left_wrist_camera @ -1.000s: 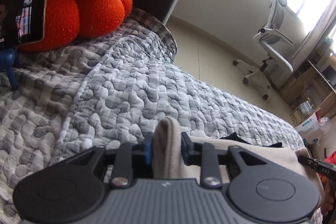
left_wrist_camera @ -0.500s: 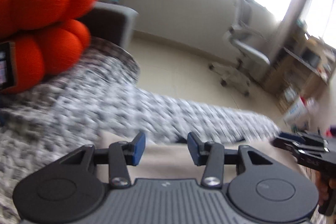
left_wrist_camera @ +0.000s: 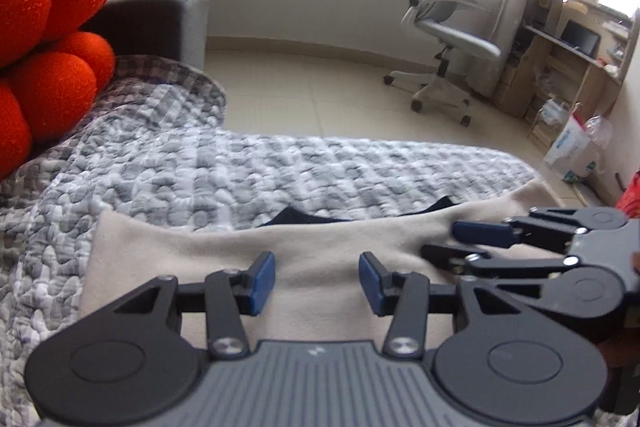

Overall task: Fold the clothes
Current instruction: 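Press the folded sweatshirt bundle flat with both open tools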

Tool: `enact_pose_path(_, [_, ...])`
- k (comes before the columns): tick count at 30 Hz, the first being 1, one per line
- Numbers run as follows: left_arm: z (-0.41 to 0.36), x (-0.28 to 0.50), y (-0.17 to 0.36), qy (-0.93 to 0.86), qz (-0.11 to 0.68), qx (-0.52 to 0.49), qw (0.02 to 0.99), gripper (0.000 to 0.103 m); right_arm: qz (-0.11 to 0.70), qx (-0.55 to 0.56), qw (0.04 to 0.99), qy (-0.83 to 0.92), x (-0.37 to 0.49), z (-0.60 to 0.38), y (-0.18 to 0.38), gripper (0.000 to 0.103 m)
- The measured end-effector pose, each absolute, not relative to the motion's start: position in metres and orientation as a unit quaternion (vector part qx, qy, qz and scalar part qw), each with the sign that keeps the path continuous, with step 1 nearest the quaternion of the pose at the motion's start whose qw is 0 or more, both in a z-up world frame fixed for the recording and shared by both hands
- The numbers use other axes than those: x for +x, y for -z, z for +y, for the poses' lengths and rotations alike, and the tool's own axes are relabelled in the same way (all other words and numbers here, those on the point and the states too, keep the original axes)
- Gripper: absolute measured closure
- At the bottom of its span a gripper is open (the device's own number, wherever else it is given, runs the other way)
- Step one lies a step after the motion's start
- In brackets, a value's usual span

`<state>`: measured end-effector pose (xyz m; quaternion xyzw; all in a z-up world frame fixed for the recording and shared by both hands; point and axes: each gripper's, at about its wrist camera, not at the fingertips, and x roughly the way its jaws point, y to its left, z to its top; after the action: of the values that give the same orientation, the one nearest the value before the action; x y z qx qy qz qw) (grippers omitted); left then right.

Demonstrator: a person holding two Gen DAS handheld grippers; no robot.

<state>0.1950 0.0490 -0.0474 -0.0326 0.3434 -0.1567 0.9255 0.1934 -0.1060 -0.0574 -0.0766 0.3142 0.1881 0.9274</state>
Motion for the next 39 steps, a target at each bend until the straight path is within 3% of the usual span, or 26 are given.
enact_pose_path(15, [0.049,0.203,0.060,0.143,0.348,-0.028,0.926,0.048,0.330,0.006,0.934,-0.138,0.196,-0.155,0.055,0.067])
enact_pose_path(17, [0.052,0.203,0.060,0.142,0.348,-0.034,0.926,0.048,0.331,0.021,0.934,-0.130,0.195,-0.168,0.056,0.071])
enact_pose_path(39, [0.111,0.180,0.046,0.109,0.339,-0.094,0.930,0.045,0.333,-0.002,0.942,-0.042,0.184,-0.203,0.046,0.068])
